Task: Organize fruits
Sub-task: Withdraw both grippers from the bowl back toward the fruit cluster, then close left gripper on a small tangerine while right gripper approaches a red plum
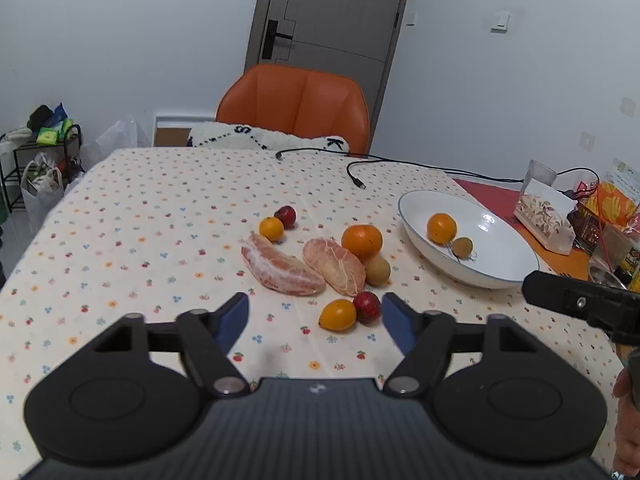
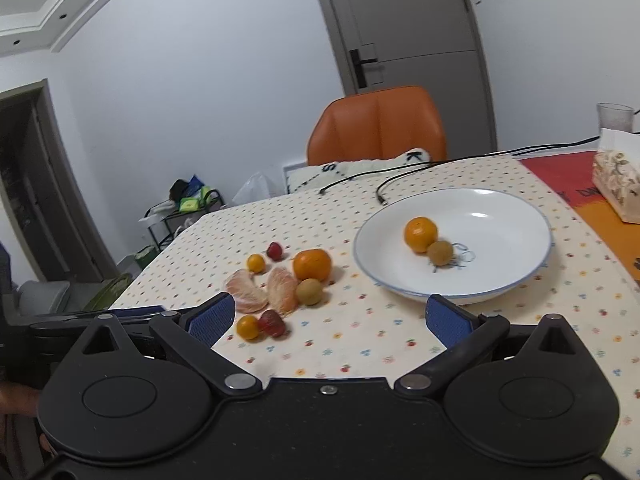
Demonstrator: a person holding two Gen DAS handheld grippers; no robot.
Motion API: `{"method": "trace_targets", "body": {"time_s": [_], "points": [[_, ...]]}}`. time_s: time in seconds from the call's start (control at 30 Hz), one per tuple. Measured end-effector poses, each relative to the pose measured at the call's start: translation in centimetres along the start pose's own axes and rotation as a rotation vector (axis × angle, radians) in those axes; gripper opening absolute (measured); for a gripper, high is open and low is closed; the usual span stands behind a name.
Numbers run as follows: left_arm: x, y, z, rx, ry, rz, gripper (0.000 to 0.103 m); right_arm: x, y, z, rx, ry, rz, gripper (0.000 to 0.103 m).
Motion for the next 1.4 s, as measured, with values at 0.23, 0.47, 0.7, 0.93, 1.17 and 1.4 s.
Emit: {"method": "trace_targets", "body": {"time_s": [0.23,0.47,0.7,0.93,1.17,1.4], "points": [[-0.6,0.1,-0.9,-0.021,0.019,0.008,0.054,-0.5,0.6,-1.0,0.02,0.029,0.004,0.093],[-1.1,-0.3,-2.2,-0.041,0.041,0.012,0.043,-1.2,0.9,-2.1,0.049,0.068,0.0,0.076],[-1.6,-0.4,-3.6,-0.055,0.07,0.011,0.038,-1.7,1.2,-3.3,0.078,0.103,-0.011,0.064],[-1.8,-0.5,-5.1,-0.067,0.093,0.024,0.03,-2.0,1.1,-4.3,0.089,0.131,-0.027,0.061],[-1.3,-0.2,-5.0,-0.064,0.082,0.035,0.023,-2.2,1.5,-5.6,0.113,0.159,-0.033,0.054],[-0.4,0.9,-4.4,-0.046,0.074,0.038,0.01,-2.6,2.6,-7.3,0.142,0.191,-0.023,0.05]]}}
Point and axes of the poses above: each gripper's, at about its wrist camera, not at the fingertips, and z roughly against the way its jaws point, y to its left, x to its top, the point moved 5 cm from there along -z, roughly the way its jaws point, and after that the axes turned 10 degrees about -y, right-handed, at the moved point
